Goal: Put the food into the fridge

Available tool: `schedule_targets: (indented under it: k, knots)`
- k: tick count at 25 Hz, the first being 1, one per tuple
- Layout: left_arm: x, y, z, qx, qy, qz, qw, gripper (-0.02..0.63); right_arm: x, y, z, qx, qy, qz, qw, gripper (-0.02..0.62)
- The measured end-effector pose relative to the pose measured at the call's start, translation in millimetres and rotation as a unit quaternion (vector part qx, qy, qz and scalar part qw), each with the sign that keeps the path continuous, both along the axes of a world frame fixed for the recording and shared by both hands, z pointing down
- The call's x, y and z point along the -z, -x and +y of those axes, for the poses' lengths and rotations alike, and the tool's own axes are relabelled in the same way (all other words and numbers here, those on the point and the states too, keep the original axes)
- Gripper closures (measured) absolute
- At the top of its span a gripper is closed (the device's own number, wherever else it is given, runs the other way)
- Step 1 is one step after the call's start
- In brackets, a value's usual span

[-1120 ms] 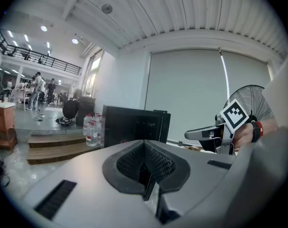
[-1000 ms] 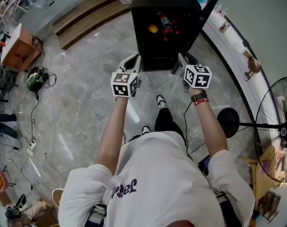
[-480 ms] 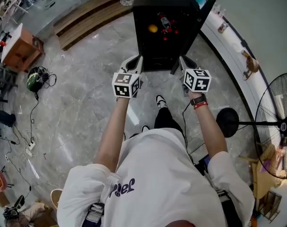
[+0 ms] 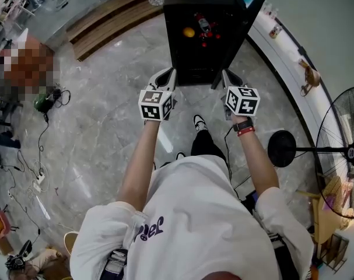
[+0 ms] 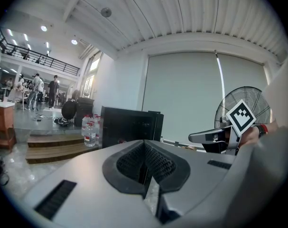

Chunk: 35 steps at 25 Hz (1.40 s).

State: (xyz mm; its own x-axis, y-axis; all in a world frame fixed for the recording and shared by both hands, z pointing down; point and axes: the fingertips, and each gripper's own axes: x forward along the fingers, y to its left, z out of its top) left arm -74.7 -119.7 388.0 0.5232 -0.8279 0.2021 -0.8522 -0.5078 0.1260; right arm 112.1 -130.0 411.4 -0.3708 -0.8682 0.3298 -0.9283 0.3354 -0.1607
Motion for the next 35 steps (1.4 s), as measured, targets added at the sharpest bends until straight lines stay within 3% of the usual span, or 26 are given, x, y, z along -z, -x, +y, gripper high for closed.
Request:
schedule_targets:
  k: [16,24,35]
  knots:
    - [10,-7,9,0.003,-0.005,0.027,0.9996,0.586,12,-21,14,-0.038,-0.036,0.011,0.999,0.581]
    - [9,-12,11,0.002,-0.003,0.023,0.9997,0.586,17,-15,20,-0.009,-0.041,0.002,0.999,0.583]
    - [1,-30,9,-0.008,0.000,0.023,0.9997,0.586,8,-30,25,-0.011,-0.028,-0.003,1.000,0.583]
